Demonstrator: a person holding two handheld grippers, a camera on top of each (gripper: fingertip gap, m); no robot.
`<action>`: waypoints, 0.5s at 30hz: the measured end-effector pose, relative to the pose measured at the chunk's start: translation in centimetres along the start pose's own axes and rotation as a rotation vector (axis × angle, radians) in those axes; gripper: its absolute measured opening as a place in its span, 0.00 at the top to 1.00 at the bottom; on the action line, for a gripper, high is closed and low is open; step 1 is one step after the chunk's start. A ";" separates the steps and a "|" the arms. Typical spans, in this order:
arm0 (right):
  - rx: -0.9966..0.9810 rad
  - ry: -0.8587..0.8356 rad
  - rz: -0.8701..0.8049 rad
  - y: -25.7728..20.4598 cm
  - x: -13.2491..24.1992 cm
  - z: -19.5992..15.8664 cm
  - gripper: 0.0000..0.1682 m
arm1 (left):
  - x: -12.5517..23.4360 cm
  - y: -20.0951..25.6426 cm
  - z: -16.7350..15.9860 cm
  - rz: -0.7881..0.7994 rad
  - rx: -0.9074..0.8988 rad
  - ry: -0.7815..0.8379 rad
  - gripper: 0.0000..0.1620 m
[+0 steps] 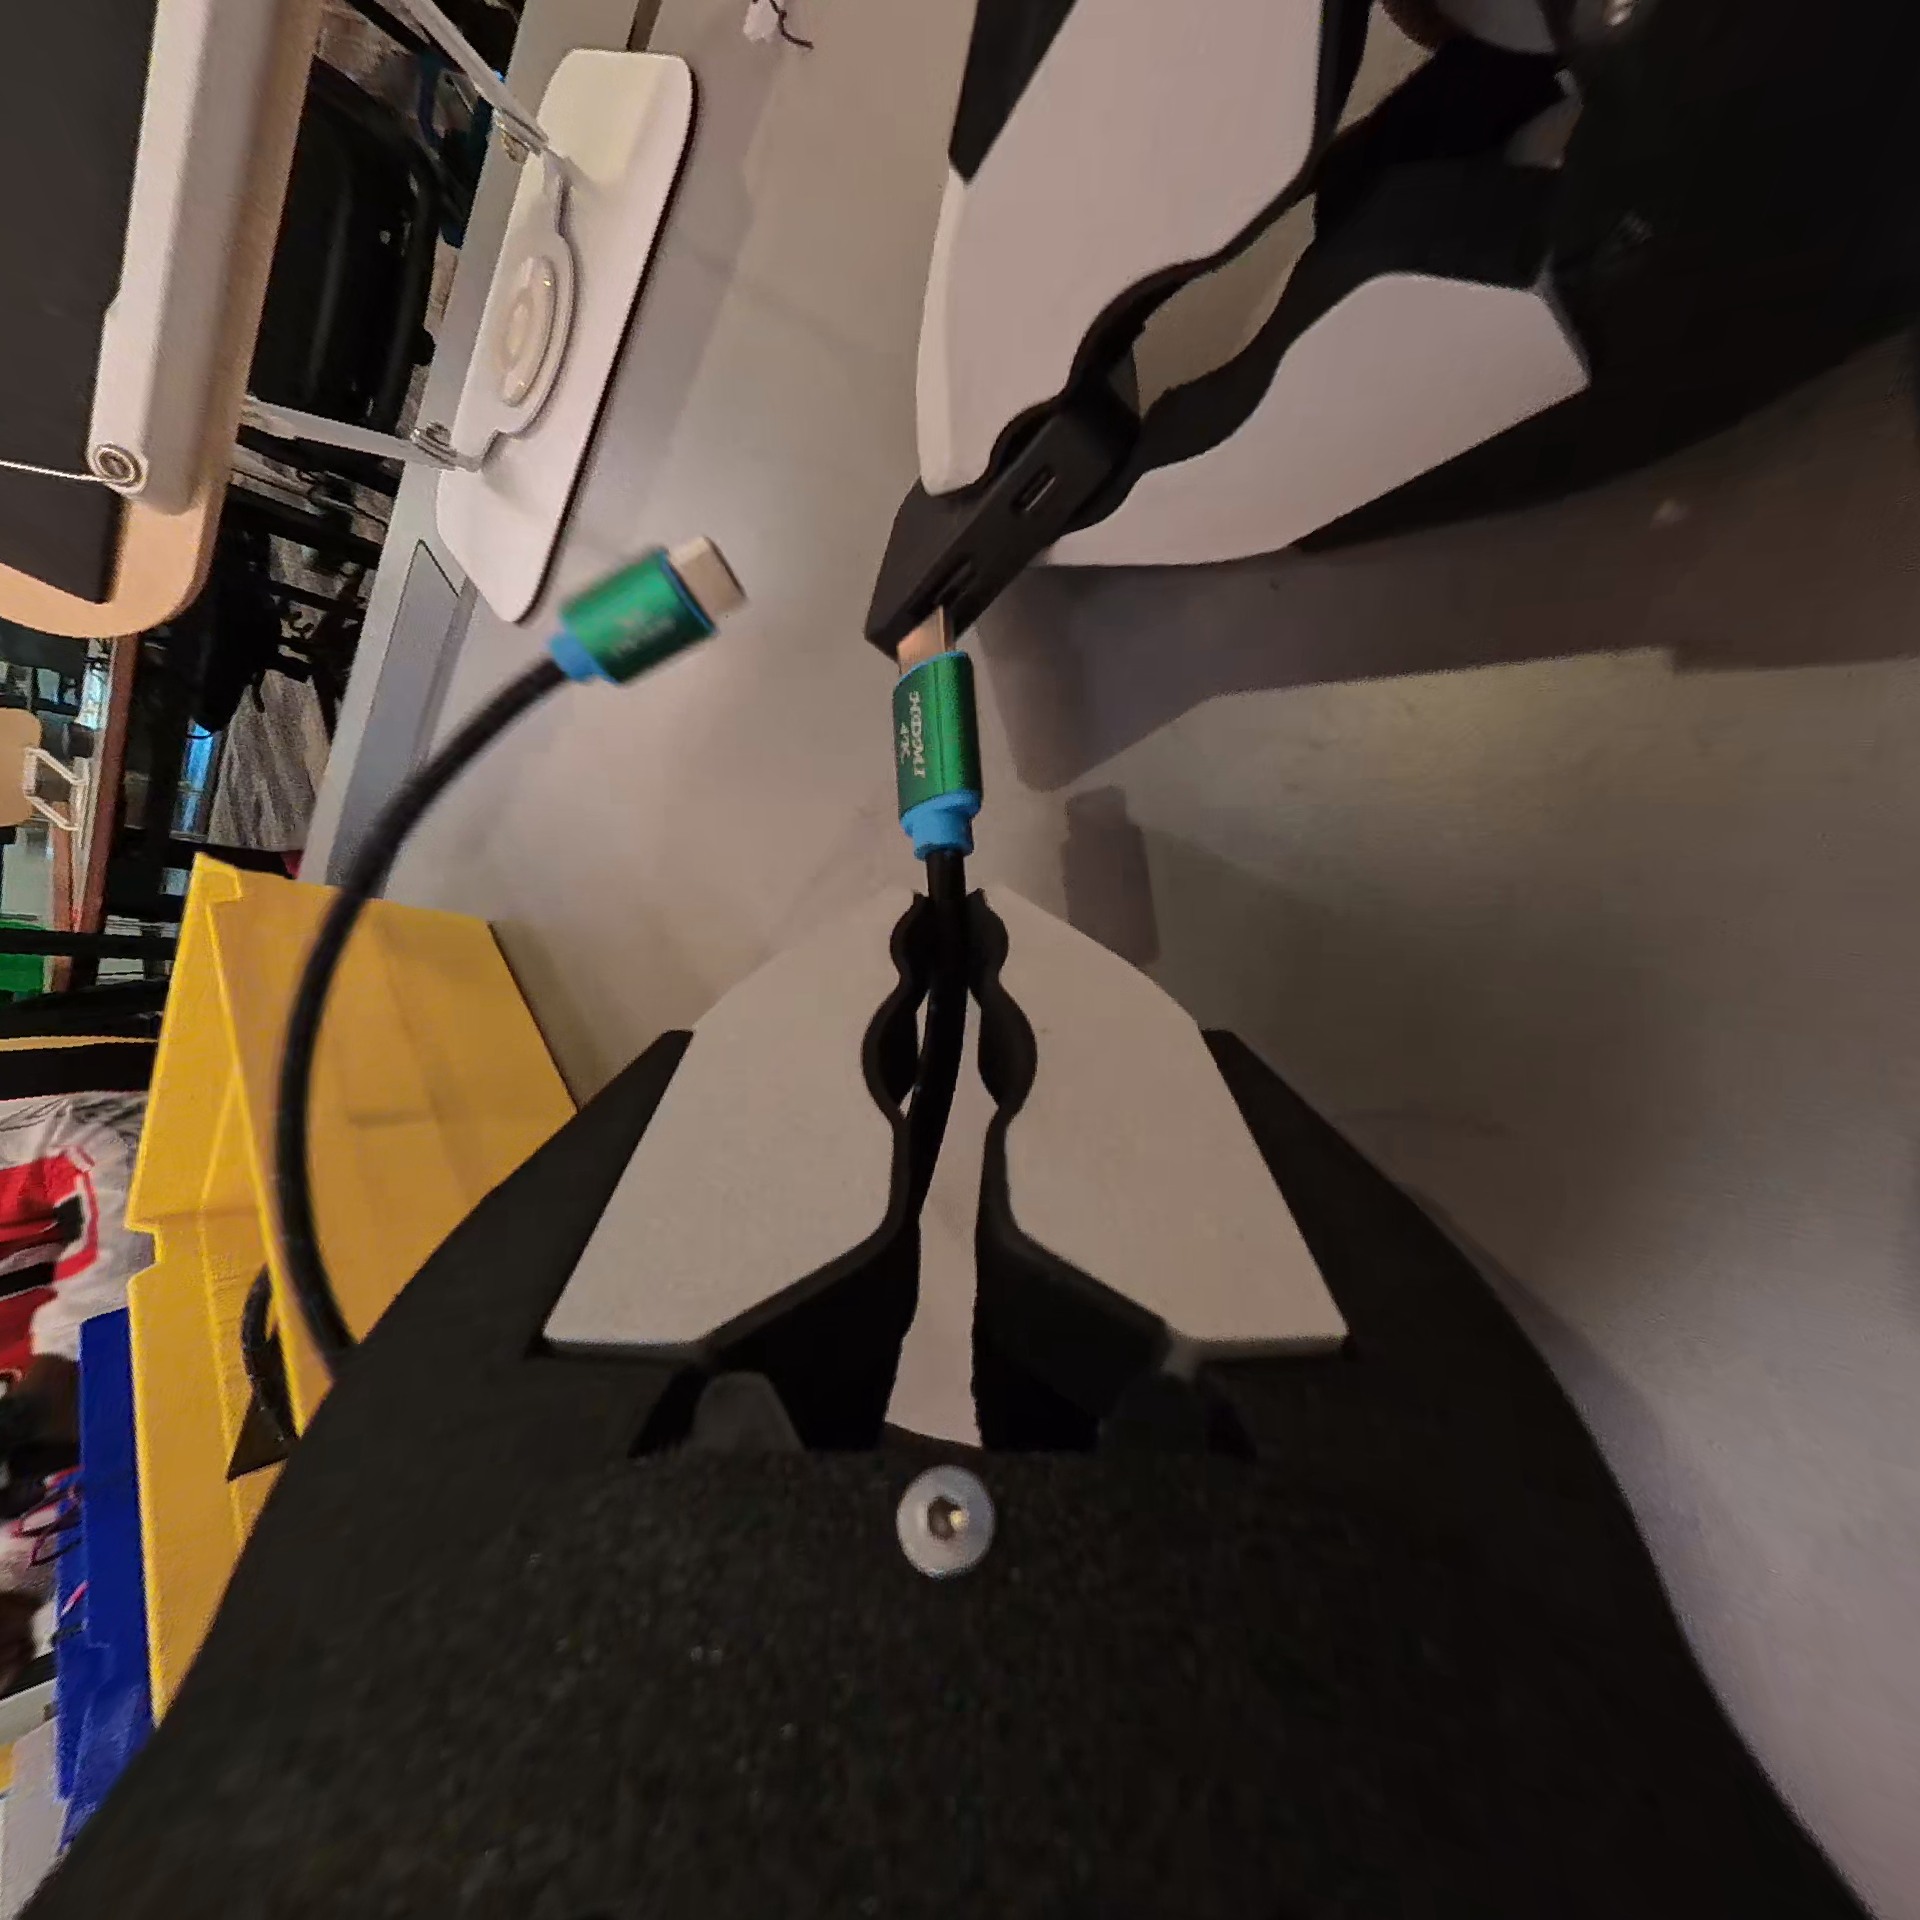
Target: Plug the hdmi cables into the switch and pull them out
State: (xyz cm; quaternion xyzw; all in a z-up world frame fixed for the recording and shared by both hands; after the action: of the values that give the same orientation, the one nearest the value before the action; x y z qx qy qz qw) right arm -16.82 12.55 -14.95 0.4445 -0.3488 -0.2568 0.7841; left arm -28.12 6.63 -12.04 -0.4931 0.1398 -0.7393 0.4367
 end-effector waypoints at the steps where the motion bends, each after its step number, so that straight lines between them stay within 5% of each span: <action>1: 0.005 0.005 0.000 0.0 0.0 0.1 0.92 | -0.1 0.1 0.0 -0.002 -0.007 -0.006 0.96; 15: 0.155 -0.034 -0.032 -1.0 -0.2 0.5 0.92 | -0.7 0.7 0.1 -0.018 -0.038 -0.047 0.96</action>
State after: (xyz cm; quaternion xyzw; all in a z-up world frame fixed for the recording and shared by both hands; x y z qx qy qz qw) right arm -17.48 11.95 -15.70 0.5050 -0.3738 -0.2487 0.7371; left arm -27.60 6.73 -12.88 -0.5198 0.1390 -0.7288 0.4235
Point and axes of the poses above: each gripper's, where its closed fingertips meet, x back along the fingers, z out of its top, y = z × x across the jaws, the point moved 8 cm from there along x, back along the fingers, and after that the axes turned 1 degree about y, right-handed, at the moved point
